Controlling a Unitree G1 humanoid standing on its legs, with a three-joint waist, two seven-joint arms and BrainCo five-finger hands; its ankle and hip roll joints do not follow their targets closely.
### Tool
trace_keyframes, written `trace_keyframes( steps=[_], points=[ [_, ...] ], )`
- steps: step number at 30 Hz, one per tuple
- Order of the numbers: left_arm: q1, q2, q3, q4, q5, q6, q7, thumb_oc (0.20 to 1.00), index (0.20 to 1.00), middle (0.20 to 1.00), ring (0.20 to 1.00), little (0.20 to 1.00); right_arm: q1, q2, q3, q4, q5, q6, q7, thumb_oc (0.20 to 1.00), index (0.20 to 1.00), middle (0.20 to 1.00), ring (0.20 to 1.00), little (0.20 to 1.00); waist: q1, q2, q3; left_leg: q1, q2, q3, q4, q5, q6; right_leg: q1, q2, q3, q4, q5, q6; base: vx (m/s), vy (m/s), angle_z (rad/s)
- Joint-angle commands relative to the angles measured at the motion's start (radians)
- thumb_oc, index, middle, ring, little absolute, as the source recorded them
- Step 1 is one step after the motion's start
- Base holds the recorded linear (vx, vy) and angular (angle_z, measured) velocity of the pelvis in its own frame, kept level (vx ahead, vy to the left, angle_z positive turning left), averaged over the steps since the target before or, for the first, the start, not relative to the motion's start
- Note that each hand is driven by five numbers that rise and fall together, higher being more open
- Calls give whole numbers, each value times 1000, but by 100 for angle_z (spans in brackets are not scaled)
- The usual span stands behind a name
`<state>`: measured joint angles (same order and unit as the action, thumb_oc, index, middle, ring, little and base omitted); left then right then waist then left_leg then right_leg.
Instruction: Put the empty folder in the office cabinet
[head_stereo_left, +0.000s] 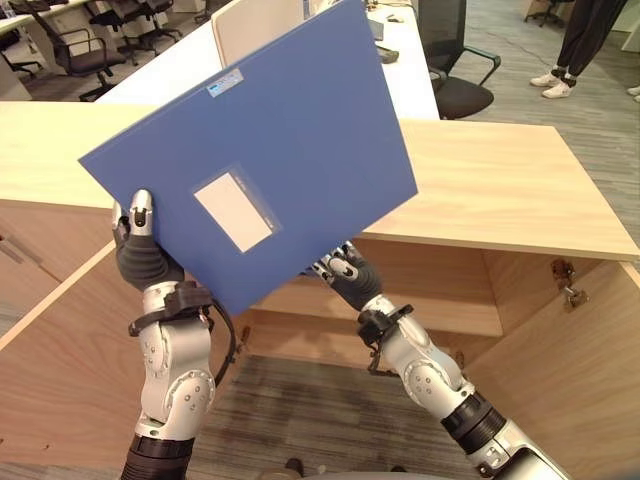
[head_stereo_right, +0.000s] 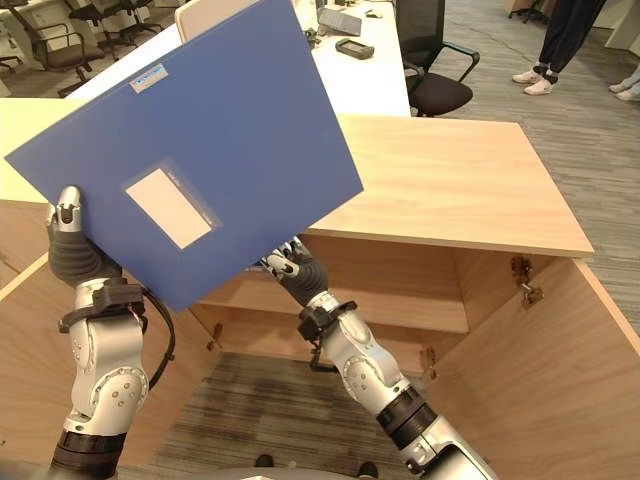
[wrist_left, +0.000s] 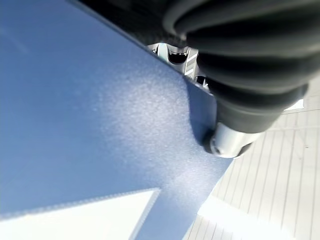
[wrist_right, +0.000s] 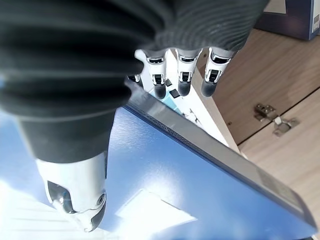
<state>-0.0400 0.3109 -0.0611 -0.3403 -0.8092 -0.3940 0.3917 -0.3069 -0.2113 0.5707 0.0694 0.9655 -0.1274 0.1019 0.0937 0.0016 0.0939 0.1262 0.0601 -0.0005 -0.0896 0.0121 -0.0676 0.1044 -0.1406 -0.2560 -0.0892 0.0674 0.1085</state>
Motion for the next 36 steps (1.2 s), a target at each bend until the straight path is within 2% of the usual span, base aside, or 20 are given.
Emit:
trace_keyframes(
  steps=[1, 20, 21, 22, 36],
  points=[
    [-90, 21, -12, -47, 29, -38, -40, 200, 200, 200, 200, 200, -112, 88, 6, -78, 37, -87, -1, 1000, 1000, 1000, 1000, 1000, -2, -14, -14, 0, 24, -6, 2, -57, -33, 58, 5, 58, 36, -117, 39, 0, 0, 0],
    [-79, -17, -95, 41, 45, -9, -68, 200, 200, 200, 200, 200, -181, 136, -53, -53, 38, -154, -72, 1000, 1000, 1000, 1000, 1000, 3, -22, -14, -2, 24, -10, 2, -60, -29, 61, 4, 59, 35, -118, 38, 0, 0, 0],
    [-76, -18, -97, 43, 42, -7, -72, 200, 200, 200, 200, 200, -181, 135, -57, -53, 37, -155, -74, 799, 799, 799, 799, 799, 3, -22, -14, -1, 24, -10, 2, -60, -29, 60, 4, 59, 35, -118, 38, 0, 0, 0],
    [-73, -20, -99, 46, 40, -5, -74, 200, 200, 200, 200, 200, -181, 135, -59, -53, 36, -157, -76, 206, 206, 206, 206, 206, 4, -22, -14, -1, 24, -10, 2, -61, -29, 60, 4, 58, 36, -118, 38, 0, 0, 0],
    [-64, -26, -85, 59, 42, 1, -88, 200, 200, 200, 200, 200, -152, 116, -85, -76, 31, -156, -64, 200, 200, 200, 200, 200, -2, -23, -12, 1, 23, -10, 2, -64, -28, 65, 2, 59, 33, -119, 38, 0, 0, 0]
  ],
)
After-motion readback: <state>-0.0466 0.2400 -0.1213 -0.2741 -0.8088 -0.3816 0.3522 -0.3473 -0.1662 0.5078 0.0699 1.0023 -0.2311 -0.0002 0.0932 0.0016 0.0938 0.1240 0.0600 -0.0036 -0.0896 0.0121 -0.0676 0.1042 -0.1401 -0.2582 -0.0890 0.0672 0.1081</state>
